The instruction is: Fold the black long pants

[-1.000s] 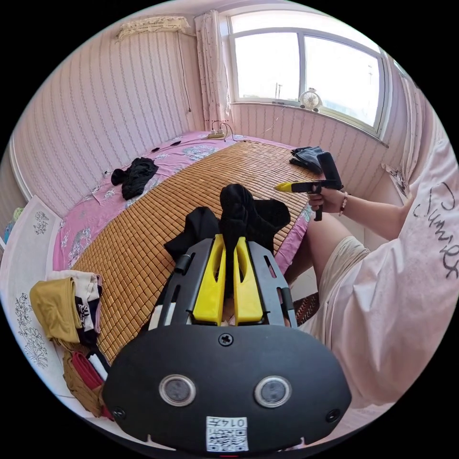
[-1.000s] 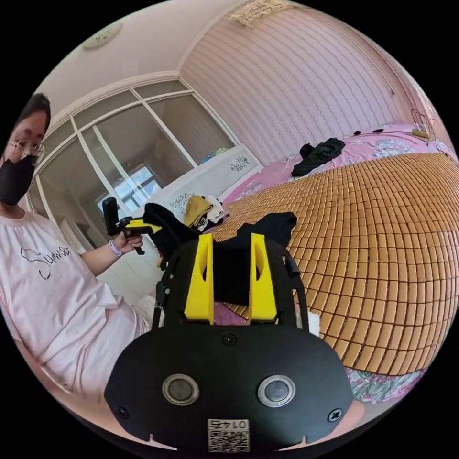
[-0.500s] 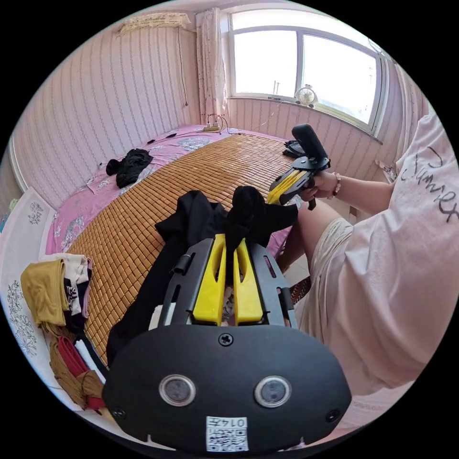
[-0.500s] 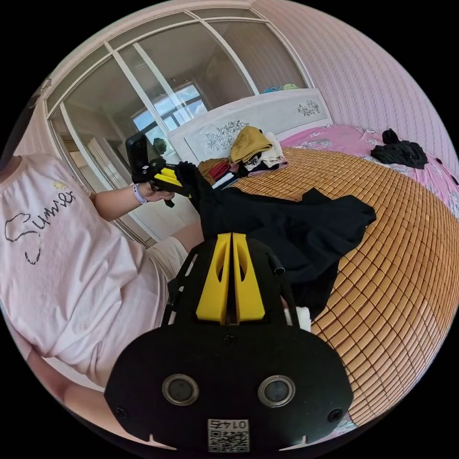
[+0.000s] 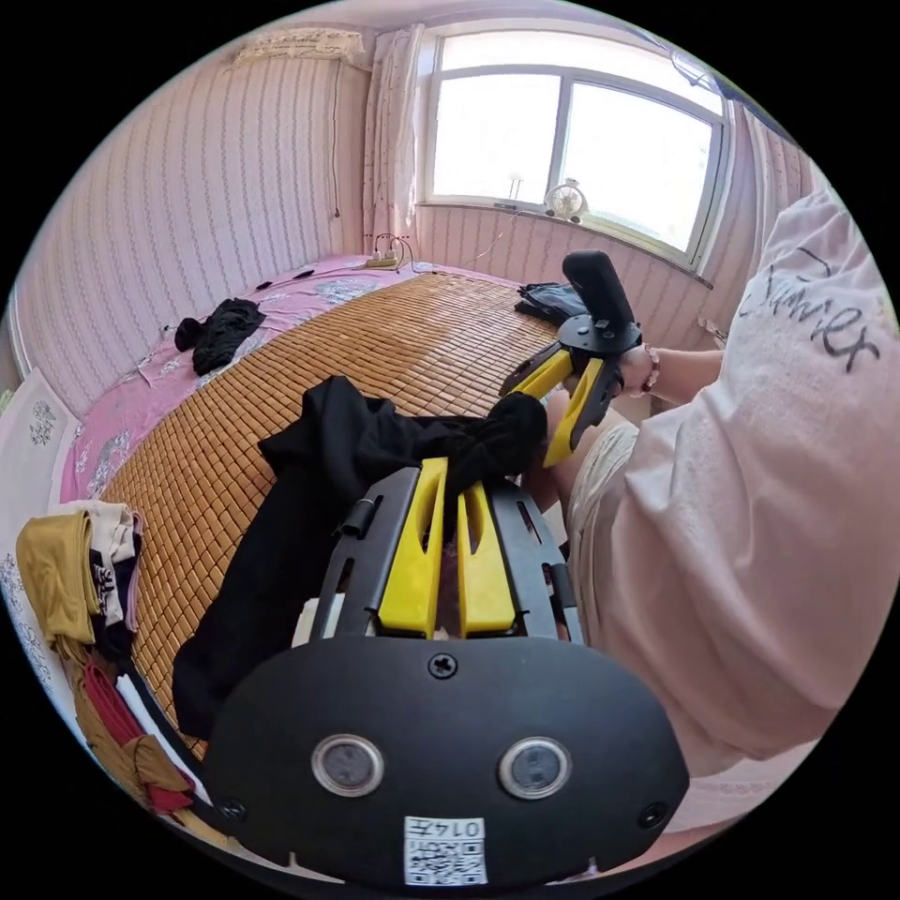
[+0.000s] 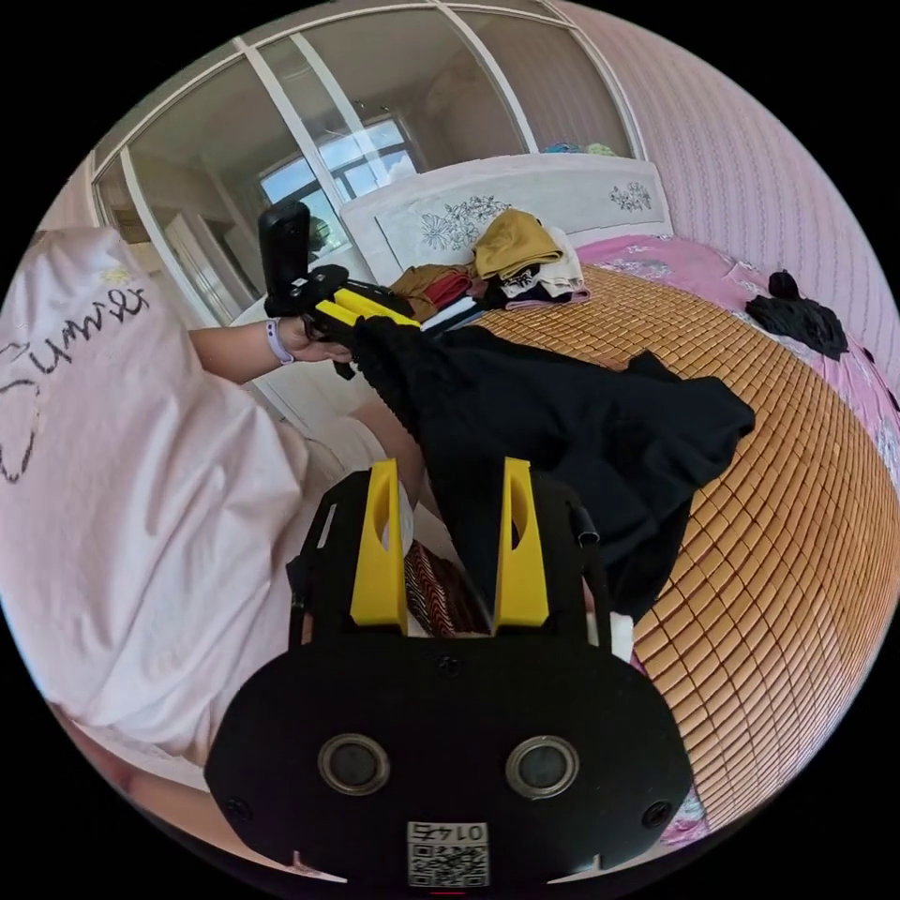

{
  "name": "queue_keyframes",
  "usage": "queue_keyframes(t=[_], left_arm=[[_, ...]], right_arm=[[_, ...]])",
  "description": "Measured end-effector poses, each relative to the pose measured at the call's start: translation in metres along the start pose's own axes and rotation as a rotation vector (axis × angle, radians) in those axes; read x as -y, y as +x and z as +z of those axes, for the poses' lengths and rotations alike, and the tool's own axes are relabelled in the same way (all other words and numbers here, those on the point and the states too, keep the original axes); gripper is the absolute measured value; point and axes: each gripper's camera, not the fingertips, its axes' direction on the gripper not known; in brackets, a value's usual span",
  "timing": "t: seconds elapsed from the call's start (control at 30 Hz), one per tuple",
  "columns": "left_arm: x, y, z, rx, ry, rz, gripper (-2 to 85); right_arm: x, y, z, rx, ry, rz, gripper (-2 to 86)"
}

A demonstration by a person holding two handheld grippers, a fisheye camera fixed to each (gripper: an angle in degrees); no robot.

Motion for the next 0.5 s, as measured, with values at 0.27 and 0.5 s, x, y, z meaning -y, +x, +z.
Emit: queue_keyframes(t=[0.27, 0.5], left_arm=[[0.019, 0.003, -0.026, 0.049, 0.018, 0.13, -0.8], [0.019, 0.007, -0.042, 0.072, 0.026, 0.156, -0.8]], right_arm=[[0.042, -0.013, -0.041, 0.137, 0.116, -0.154, 11.2], [0.05, -0.031, -0.026, -0.008, -0.046, -0.23, 9.0]])
